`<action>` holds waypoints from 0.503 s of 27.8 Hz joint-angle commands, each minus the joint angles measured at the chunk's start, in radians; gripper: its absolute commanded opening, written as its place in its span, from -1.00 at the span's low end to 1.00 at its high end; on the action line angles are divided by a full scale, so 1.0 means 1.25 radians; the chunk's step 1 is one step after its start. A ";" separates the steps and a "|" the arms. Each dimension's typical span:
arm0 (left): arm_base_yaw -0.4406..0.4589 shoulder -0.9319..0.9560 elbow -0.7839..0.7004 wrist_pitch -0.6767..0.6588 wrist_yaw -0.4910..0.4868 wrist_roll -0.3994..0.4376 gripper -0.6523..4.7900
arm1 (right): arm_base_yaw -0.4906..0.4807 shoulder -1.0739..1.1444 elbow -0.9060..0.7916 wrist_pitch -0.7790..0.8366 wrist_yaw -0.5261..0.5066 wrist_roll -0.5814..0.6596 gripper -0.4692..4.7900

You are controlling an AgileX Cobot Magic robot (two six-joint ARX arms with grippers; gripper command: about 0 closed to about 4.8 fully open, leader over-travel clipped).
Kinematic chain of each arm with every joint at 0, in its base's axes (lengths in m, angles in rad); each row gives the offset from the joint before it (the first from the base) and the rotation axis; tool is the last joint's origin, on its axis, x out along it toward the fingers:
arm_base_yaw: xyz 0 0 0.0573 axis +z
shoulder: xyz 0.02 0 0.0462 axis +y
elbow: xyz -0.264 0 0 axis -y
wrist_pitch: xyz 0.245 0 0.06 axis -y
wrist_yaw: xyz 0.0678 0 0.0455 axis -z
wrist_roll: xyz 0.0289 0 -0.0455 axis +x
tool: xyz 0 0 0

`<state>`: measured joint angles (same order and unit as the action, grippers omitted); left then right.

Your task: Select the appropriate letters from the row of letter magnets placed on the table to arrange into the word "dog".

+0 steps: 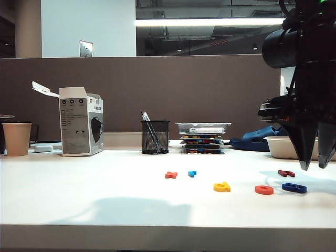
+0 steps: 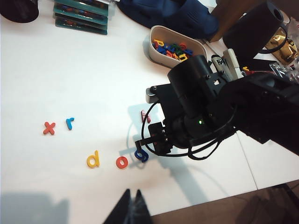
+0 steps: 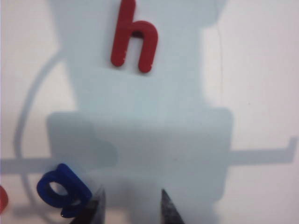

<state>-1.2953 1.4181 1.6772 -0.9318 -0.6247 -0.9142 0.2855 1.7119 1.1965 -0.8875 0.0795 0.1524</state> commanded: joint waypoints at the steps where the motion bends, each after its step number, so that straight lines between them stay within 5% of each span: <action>1: 0.001 -0.002 0.001 0.004 -0.003 0.001 -0.78 | 0.002 -0.002 -0.001 0.010 0.000 -0.002 -0.26; 7: 0.001 -0.002 0.001 0.004 -0.003 0.001 -0.78 | 0.002 0.018 -0.002 0.023 0.000 -0.002 -0.28; 14: 0.001 -0.002 0.002 0.004 -0.003 0.001 -0.78 | 0.002 0.052 -0.002 0.053 0.004 -0.002 -0.60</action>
<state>-1.2953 1.4181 1.6772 -0.9321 -0.6247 -0.9146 0.2882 1.7809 1.1904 -0.8440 0.0792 0.1493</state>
